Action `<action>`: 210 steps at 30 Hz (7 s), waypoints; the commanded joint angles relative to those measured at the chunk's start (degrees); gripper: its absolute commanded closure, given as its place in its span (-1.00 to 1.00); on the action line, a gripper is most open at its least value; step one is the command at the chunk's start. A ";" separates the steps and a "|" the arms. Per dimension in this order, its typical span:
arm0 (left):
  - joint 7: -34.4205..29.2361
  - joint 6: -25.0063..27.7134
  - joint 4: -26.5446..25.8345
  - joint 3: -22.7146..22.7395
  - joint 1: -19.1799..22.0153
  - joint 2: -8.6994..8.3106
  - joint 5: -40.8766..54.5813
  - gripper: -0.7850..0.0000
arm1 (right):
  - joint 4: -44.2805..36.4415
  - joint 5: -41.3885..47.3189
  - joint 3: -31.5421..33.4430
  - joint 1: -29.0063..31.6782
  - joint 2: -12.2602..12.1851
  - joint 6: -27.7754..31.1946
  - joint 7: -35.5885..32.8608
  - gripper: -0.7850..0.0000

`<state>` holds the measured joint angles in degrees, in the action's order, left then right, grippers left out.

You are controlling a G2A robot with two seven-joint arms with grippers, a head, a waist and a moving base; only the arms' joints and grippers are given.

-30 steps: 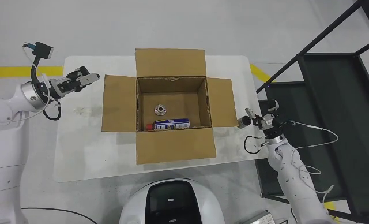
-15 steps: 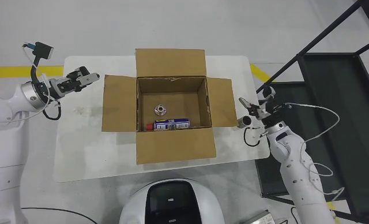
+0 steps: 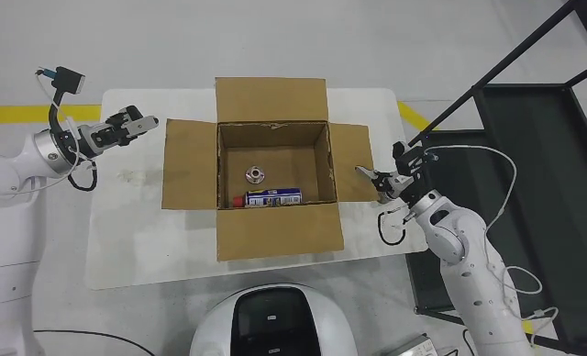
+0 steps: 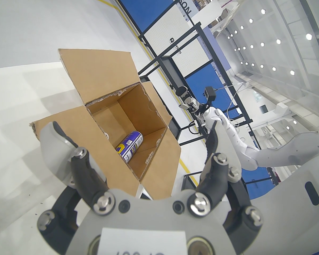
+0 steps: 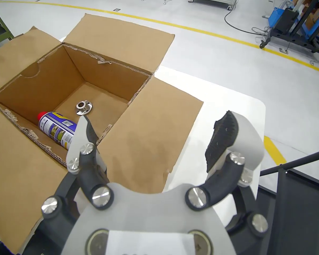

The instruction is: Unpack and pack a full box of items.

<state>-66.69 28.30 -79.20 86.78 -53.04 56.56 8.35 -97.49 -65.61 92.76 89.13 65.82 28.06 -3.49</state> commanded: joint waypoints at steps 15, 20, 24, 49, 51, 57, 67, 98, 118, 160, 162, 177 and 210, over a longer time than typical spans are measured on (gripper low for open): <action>0.00 0.00 0.00 0.00 0.00 0.00 0.00 -1.00 | -11.22 -2.24 -3.36 -2.62 -0.56 2.13 -18.76 -1.00; 0.00 0.00 0.00 0.00 0.00 0.00 0.00 -1.00 | -11.97 5.68 -10.16 -10.21 -0.25 2.65 -32.55 -1.00; 0.00 0.00 0.00 0.00 0.00 0.00 0.00 -1.00 | -10.11 5.19 -13.72 -14.51 -0.19 4.36 -38.11 -1.00; 0.00 0.00 0.00 0.00 0.00 0.00 0.00 -1.00 | 3.35 8.59 -35.38 -38.67 3.73 -0.44 -45.67 -1.00; 0.00 0.00 0.00 0.00 0.00 0.00 0.00 -1.00 | 7.69 8.33 -39.77 -42.62 4.95 -0.85 -45.72 -1.00; 0.00 0.00 0.00 0.00 0.00 0.00 0.00 -1.00 | 11.80 9.39 -43.18 -45.41 6.13 -1.27 -44.89 -1.00; 0.00 0.00 0.00 0.00 0.00 0.00 0.00 -1.00 | 11.80 9.39 -43.18 -45.41 6.13 -1.27 -44.89 -1.00; 6.72 -1.86 -1.62 3.33 -3.19 -0.87 -3.13 -1.00 | 61.42 11.18 -67.23 -65.32 23.50 5.13 -31.03 -1.00; 11.16 -3.50 -2.18 4.43 -4.52 -1.09 -4.28 -1.00 | 75.80 9.84 -70.33 -66.91 31.88 5.39 -26.26 -0.63; 11.16 -3.50 -2.18 4.43 -4.52 -1.09 -4.28 -1.00 | 85.95 8.28 -68.10 -68.90 34.50 9.13 -20.17 1.00; 11.16 -3.50 -2.18 4.43 -4.52 -1.09 -4.28 -1.00 | 85.59 7.67 -68.06 -69.20 34.07 9.65 -19.70 1.00; 11.16 -3.50 -2.18 4.43 -4.52 -1.09 -4.28 -1.00 | 75.32 7.07 -64.81 -68.25 28.79 13.21 -19.53 1.00; 17.32 -4.96 -0.82 7.38 -5.34 -1.83 -3.25 -1.00 | 6.37 5.78 -28.61 -30.94 6.38 5.49 -46.90 1.00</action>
<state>-49.37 23.35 -80.02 94.16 -58.39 54.73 5.10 -91.16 -59.84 63.98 58.18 72.24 33.74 -50.88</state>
